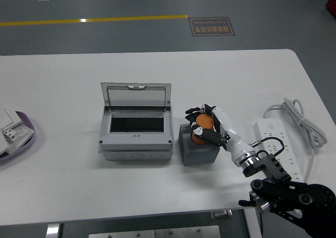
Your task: Pick up the cylinder from the cube,place it in the box,flap close box
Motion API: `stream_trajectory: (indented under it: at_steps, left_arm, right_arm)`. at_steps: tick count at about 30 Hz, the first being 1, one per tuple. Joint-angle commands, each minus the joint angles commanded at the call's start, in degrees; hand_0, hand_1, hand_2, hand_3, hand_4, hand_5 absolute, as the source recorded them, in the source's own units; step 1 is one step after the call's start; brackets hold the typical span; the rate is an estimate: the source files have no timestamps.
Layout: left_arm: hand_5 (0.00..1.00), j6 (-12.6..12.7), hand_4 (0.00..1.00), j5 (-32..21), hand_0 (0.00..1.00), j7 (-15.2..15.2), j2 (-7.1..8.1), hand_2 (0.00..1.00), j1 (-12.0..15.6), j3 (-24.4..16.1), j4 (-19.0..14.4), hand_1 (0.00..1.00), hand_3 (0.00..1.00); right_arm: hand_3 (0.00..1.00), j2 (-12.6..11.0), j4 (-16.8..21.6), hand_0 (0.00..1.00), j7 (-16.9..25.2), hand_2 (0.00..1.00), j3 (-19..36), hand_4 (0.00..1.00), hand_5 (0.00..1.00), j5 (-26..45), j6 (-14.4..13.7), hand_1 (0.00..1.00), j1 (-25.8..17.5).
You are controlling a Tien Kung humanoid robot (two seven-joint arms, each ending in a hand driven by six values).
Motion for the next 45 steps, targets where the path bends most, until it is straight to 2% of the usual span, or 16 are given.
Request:
stream_trajectory:
  at_steps: [1,7,9,19,20,21,25,26,38,45]
  left_arm:
    - [0.228,0.03,0.713,-0.04,0.512,-0.06,-0.01,0.566,0.01,0.02,0.00,0.558,0.591]
    - [0.228,0.25,0.713,-0.23,0.512,-0.43,-0.01,0.566,0.06,0.07,0.00,0.558,0.591]
    - [0.229,0.33,0.713,-0.29,0.512,-0.54,-0.01,0.566,0.08,0.06,0.01,0.558,0.591]
    - [0.228,0.64,0.712,-0.64,0.512,-1.12,0.01,0.565,-0.06,0.32,-0.04,0.556,0.593]
    - [0.230,0.66,0.713,-0.63,0.512,-1.14,0.00,0.566,-0.06,0.31,-0.04,0.557,0.591]
    - [0.230,0.70,0.713,-0.60,0.512,-1.13,-0.01,0.566,0.00,0.26,-0.04,0.557,0.591]
    - [0.230,0.73,0.713,-0.23,0.512,-0.99,-0.06,0.566,0.20,-0.06,-0.03,0.557,0.591]
    - [0.234,0.73,0.716,-0.12,0.511,-0.95,-0.07,0.566,0.23,-0.13,-0.03,0.557,0.591]
    - [0.244,0.89,0.716,-0.20,0.510,-0.99,-0.08,0.565,0.29,-0.11,0.00,0.556,0.592]
    - [0.248,0.82,0.717,0.18,0.509,-0.87,-0.21,0.565,0.30,-0.30,-0.04,0.556,0.591]
  right_arm:
    - [0.481,0.03,0.03,0.478,0.09,0.501,0.15,0.002,0.002,-0.06,-0.25,0.538,-0.09]
    - [0.481,0.56,0.37,0.478,0.24,0.501,2.06,0.002,0.002,-1.69,-1.79,0.538,-0.77]
    - [0.442,1.07,0.70,0.455,-0.16,0.479,2.75,0.002,0.002,-2.71,-1.79,0.518,-0.71]
    - [0.419,6.13,1.62,0.441,-3.09,0.463,4.01,0.002,0.002,-8.72,-1.79,0.498,1.49]
    - [0.375,6.35,1.60,0.318,-3.17,0.421,4.08,0.002,0.002,-8.98,-1.79,0.355,1.47]
    - [0.375,6.47,1.62,0.318,-3.22,0.421,4.12,0.002,0.002,-9.20,-1.79,0.355,1.42]
    - [0.375,6.27,1.78,0.318,-3.42,0.421,4.31,0.002,0.002,-9.84,-1.79,0.355,1.35]
    - [0.333,6.20,1.80,0.173,-3.53,0.376,4.41,0.002,0.002,-10.07,-1.79,0.248,1.34]
    - [0.331,4.37,1.09,0.172,-3.61,0.368,5.38,0.002,0.002,-9.62,-1.79,0.252,1.06]
    - [0.331,4.12,0.78,0.182,-3.03,0.368,5.45,0.002,0.002,-8.95,-1.79,0.254,0.73]
